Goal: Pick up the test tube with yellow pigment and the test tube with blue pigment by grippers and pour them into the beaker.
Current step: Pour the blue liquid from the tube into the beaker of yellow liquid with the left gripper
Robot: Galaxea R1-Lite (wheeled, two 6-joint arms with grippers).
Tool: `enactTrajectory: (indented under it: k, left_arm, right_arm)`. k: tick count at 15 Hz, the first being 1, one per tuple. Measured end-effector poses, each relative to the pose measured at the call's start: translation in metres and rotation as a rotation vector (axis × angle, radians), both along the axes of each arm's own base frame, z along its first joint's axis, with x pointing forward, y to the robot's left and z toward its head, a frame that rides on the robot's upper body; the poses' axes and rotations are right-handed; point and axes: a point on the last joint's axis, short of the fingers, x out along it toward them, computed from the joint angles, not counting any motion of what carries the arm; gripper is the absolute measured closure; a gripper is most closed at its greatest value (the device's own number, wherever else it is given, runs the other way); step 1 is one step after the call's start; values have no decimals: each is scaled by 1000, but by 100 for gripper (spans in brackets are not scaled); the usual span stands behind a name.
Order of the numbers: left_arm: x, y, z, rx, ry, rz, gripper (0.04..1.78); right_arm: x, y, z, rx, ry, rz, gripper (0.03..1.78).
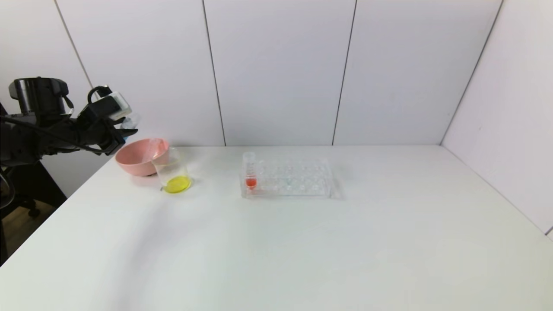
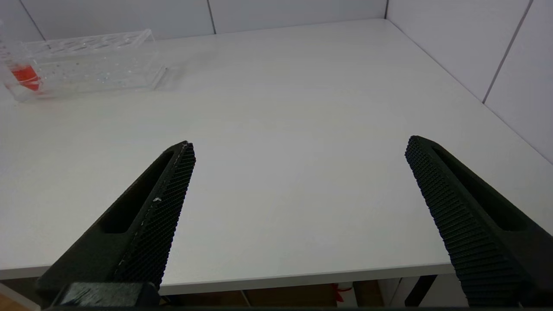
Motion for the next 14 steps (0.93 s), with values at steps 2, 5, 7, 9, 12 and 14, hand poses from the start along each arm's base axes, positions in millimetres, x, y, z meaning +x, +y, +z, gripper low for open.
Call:
enactTrajectory:
  k: [2, 5, 7, 9, 12, 14]
  left_arm:
    - [2, -6, 2, 54, 8, -19, 138]
    - [3, -10, 3, 118, 34, -51, 138]
    - [3, -12, 1, 153, 52, -75, 138]
    - [3, -14, -1, 176, 71, -93, 138]
    - [1, -15, -8, 217, 136, -120, 138]
    - [1, -15, -8, 236, 168, -131, 138]
  right_arm:
    - [0, 0, 0, 0, 0, 0, 4]
    - [0, 0, 0, 0, 0, 0, 4]
    - [0, 0, 0, 0, 0, 0, 4]
    - [0, 0, 0, 0, 0, 0, 4]
    - [0, 0, 0, 0, 0, 0, 4]
    - [0, 0, 0, 0, 0, 0, 4]
